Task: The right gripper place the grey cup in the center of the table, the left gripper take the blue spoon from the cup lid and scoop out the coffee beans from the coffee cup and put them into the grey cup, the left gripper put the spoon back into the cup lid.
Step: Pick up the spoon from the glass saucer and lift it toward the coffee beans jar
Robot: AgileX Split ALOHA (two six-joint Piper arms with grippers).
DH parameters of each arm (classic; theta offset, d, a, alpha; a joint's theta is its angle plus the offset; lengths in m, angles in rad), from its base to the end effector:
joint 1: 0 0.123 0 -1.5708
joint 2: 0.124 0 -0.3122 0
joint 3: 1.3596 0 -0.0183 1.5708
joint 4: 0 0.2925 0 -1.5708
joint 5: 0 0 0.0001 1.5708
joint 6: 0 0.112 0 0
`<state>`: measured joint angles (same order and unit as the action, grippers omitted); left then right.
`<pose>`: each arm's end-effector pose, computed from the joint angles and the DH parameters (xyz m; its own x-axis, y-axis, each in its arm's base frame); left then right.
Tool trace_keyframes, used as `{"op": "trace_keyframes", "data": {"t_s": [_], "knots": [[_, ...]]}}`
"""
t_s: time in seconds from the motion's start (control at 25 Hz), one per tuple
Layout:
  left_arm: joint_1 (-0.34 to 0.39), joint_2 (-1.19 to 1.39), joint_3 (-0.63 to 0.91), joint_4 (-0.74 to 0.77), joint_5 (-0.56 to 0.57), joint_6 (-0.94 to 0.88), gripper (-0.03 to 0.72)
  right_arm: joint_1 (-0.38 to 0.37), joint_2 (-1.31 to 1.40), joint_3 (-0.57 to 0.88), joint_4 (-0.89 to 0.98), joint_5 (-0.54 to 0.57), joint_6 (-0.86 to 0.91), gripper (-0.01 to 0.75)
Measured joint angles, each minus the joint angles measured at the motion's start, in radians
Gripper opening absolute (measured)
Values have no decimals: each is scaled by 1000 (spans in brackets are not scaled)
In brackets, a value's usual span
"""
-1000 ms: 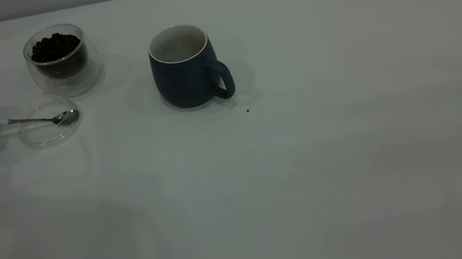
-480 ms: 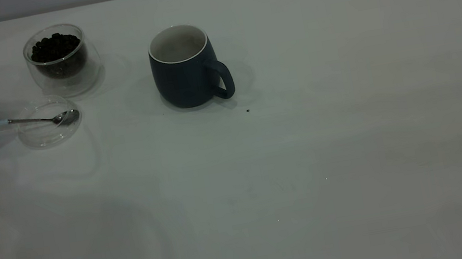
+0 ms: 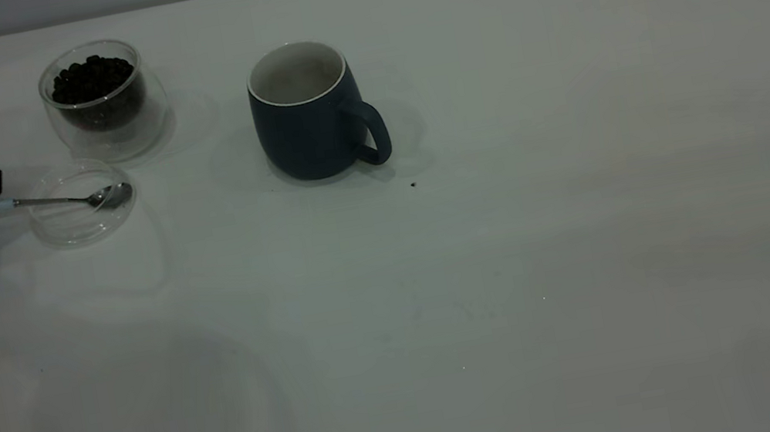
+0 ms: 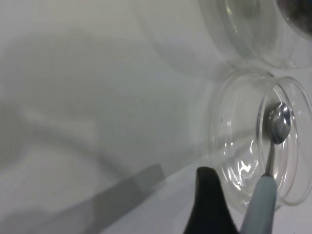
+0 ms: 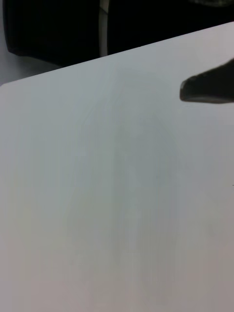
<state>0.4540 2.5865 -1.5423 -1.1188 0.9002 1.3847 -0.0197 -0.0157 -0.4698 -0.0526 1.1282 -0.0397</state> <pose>0.4622 0.1377 -0.0540 -0.9043 -0.0788 -0.4196 0.1958 0.7968 -0.5716 0.0205 -0.0057 0.2716 -0.5295 -0.0517 -0.8467 0.0272 0.9966 -0.0779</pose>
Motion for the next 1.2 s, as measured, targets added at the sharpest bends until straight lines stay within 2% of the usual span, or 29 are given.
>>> {"op": "trace_keyframes", "data": {"t_s": [0.36, 0.6, 0.92, 1.2], "knots": [[-5, 0, 0, 9, 0, -1, 430, 0, 0, 0, 0, 0, 0, 364], [-5, 0, 0, 79, 1, -43, 415, 0, 0, 0, -1, 0, 0, 364], [-5, 0, 0, 86, 1, -55, 393, 0, 0, 0, -1, 0, 0, 364], [-5, 0, 0, 79, 20, -55, 231, 0, 0, 0, -1, 0, 0, 364]]}}
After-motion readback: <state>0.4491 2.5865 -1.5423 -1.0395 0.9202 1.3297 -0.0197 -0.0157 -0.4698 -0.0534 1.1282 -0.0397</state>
